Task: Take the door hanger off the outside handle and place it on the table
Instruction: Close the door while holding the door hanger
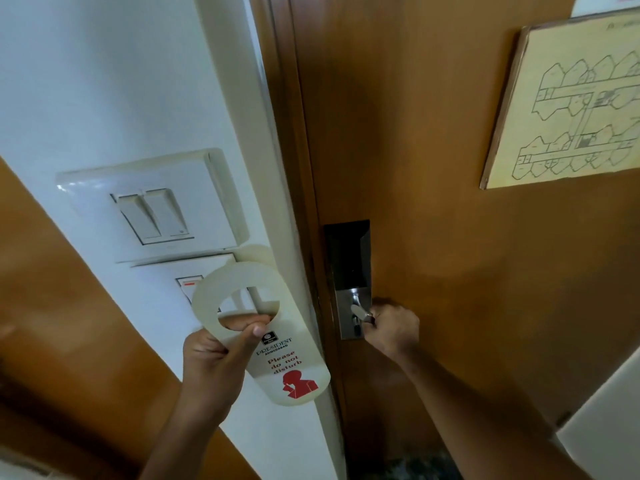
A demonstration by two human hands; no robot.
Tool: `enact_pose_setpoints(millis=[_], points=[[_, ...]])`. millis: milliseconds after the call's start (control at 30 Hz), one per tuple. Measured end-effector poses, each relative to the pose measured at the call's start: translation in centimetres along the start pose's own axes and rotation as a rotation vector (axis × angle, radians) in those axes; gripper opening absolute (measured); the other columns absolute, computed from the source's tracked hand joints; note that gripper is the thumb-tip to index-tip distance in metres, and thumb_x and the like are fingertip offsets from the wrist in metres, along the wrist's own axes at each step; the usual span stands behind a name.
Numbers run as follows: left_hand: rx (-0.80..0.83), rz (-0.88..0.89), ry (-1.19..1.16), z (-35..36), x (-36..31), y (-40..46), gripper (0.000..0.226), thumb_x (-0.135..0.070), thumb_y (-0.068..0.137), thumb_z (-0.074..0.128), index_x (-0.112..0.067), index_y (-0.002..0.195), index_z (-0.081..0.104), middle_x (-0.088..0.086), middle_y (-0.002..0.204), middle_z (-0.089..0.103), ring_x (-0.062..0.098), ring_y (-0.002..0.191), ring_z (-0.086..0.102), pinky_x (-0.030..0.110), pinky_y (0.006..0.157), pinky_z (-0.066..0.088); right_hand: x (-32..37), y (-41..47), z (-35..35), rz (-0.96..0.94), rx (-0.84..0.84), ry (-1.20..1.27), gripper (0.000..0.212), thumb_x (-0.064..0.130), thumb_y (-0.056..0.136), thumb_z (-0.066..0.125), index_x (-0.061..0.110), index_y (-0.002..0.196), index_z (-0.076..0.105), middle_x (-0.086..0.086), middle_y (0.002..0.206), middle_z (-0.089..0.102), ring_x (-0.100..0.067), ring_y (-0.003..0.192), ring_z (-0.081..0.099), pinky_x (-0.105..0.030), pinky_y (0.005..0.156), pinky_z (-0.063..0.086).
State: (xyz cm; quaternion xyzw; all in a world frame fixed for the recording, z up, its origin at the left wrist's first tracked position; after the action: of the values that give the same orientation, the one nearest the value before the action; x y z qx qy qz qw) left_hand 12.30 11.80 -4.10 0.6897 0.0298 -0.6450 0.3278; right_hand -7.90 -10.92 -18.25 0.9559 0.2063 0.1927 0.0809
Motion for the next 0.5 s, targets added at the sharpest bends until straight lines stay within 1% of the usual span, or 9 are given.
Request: enact_pose_setpoints(millis=[67,167,333,500], points=[[-0.010,-0.006,0.001,-0.1,0.0,-0.1,0.018,-0.022,0.081,0.066,-0.029,0.089,0.081,-0.002,0.100,0.079,0.020,0.097,0.072,0.032,0.069,0.063,0.2,0.5,0.4,0.006,0.028,-0.018,0.024,0.037,0.085,0.063,0.026,0.064,0.054,0.013,0.053,0.044,-0.004,0.048,0.044,-0.019,0.043,0.026],[-0.016,-0.003,0.004,-0.2,-0.2,0.0,0.022,-0.016,0.082,0.065,-0.030,0.088,0.081,-0.001,0.100,0.079,0.021,0.097,0.072,0.034,0.070,0.063,0.3,1.2,0.5,0.006,0.037,-0.036,0.021,0.040,0.087,0.062,0.027,0.071,0.061,0.013,0.056,0.049,-0.001,0.048,0.045,-0.019,0.042,0.027],[-0.014,-0.020,-0.006,0.0,-0.4,0.0,0.021,-0.014,0.079,0.066,-0.026,0.086,0.082,0.001,0.097,0.080,0.020,0.093,0.073,0.031,0.068,0.063,0.3,1.8,0.5,0.005,0.054,-0.066,0.020,0.041,0.090,0.060,0.027,0.077,0.061,0.011,0.060,0.054,-0.002,0.050,0.048,-0.020,0.042,0.030],[-0.019,-0.012,0.004,0.0,-0.3,0.0,0.023,-0.010,0.079,0.064,-0.024,0.087,0.081,0.000,0.096,0.080,0.019,0.092,0.074,0.028,0.067,0.062,0.7,2.3,0.4,-0.019,0.046,-0.114,0.022,0.041,0.092,0.059,0.025,0.075,0.058,0.007,0.063,0.056,-0.005,0.052,0.051,-0.020,0.043,0.032]])
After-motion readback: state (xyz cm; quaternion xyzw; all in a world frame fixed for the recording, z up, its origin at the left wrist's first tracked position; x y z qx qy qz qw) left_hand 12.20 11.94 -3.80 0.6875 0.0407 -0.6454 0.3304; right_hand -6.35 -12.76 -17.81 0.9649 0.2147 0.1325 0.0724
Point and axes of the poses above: each hand's wrist, its own y-axis towards the middle knuckle, its own z-axis out of the palm, x = y × z, the point moved 10 cm from there along y, towards the middle knuckle
